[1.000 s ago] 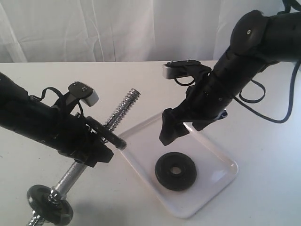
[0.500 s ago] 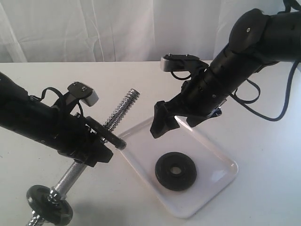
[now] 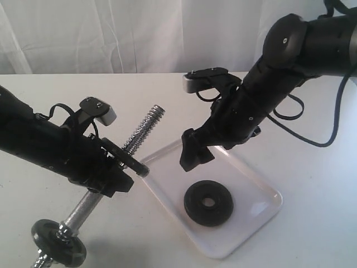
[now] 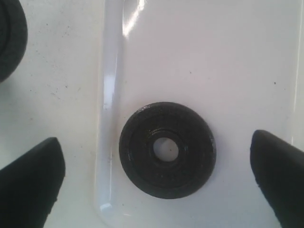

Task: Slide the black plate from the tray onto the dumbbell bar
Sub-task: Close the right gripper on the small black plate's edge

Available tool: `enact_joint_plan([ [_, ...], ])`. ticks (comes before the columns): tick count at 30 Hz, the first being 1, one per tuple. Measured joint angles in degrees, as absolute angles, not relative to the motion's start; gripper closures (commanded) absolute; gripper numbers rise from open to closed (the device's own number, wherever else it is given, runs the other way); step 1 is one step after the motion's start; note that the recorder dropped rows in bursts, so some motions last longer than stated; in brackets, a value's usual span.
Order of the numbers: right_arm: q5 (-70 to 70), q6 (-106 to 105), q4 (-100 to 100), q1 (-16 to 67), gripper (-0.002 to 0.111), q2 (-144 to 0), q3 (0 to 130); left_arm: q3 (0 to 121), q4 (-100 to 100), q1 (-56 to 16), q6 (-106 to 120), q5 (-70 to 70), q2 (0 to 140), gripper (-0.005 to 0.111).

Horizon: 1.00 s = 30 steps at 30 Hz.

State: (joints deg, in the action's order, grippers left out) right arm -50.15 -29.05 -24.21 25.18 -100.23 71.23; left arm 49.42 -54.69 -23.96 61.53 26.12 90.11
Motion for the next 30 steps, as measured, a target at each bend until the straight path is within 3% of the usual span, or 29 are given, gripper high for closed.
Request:
enact_joint_plan([
  [9, -47.4, -22.8, -12.9, 31.8, 0.007, -102.5, 71.3, 49.4, -54.6, -24.0, 61.2, 25.9, 90.1, 0.107],
  [30, -46.6, -19.6, -9.3, 34.4, 0.007, -110.4, 71.3, 49.4, -54.5, -24.0, 60.7, 24.8, 90.1, 0.107],
])
